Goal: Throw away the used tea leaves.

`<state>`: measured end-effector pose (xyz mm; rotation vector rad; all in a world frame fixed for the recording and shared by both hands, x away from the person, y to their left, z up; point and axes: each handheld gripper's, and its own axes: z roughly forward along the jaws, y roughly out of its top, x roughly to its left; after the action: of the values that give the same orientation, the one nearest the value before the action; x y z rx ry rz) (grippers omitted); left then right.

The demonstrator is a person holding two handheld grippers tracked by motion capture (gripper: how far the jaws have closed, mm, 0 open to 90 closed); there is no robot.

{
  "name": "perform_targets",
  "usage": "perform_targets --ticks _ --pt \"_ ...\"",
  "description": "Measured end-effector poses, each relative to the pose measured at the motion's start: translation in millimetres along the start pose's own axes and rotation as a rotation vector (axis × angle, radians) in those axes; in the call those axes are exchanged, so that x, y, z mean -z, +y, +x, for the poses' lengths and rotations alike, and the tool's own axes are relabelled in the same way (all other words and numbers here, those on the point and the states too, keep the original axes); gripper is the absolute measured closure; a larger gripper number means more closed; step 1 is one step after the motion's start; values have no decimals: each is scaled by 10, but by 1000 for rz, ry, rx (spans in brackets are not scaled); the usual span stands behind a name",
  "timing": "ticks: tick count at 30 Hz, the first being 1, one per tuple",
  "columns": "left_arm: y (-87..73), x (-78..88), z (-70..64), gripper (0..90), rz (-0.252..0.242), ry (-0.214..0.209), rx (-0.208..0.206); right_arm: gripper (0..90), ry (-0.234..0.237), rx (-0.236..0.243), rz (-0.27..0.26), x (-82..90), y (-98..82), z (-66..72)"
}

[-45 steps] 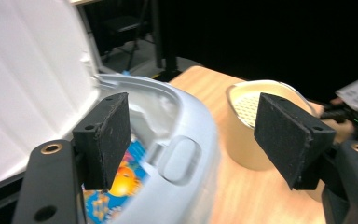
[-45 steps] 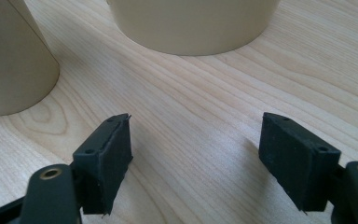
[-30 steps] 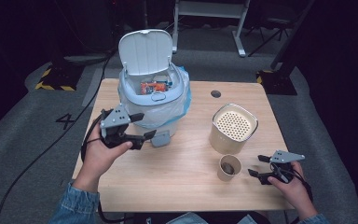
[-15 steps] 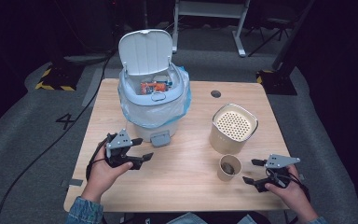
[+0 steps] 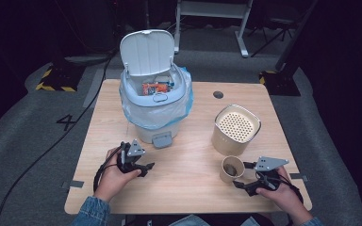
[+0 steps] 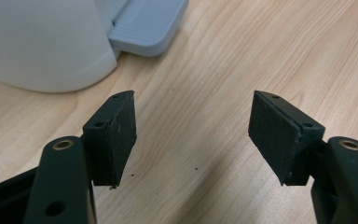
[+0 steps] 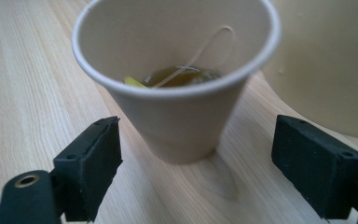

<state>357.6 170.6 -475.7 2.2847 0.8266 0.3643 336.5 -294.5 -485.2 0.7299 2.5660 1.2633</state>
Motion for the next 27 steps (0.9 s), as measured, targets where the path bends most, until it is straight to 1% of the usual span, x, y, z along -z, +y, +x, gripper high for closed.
perform_targets --ticks 2,3,4,5,6,7,8,10,13,14,16,18,21,27 --pt "-4 -38 -11 325 13 -1 -3 181 -1 2 -2 -37 14 18" --pt "-11 -57 -14 325 16 -2 -1 187 -3 3 -12 -72 25 30" --pt "-32 -77 -18 325 -9 2 2 191 -5 1 -21 -101 33 40" --pt "-67 -112 -18 327 -38 -6 15 196 -6 -1 -24 -123 39 46" --pt "-79 -127 -18 332 -39 -13 25 206 -11 -7 -29 -163 49 57" --pt "-92 -143 -13 335 -22 -21 30 210 -12 -10 -35 -182 53 60" --pt "-99 -152 -10 338 -15 -20 27 216 -13 -15 -42 -203 61 68" --pt "-120 -179 -8 336 -7 -25 31 222 -16 -10 -46 -224 72 75" --pt "-157 -216 5 307 -31 -39 32 248 -7 -8 -62 -245 84 80" --pt "-160 -215 16 302 -32 -34 27 251 -6 -4 -69 -250 83 81" --pt "-172 -220 35 291 -41 -42 24 268 -7 -6 -74 -262 78 78" --pt "-174 -218 41 291 -41 -44 21 283 1 -9 -78 -268 73 73" --pt "-174 -219 43 290 -41 -47 21 292 12 5 -84 -264 65 55" --pt "-174 -218 47 289 -40 -52 23 302 56 8 -81 -219 81 6"
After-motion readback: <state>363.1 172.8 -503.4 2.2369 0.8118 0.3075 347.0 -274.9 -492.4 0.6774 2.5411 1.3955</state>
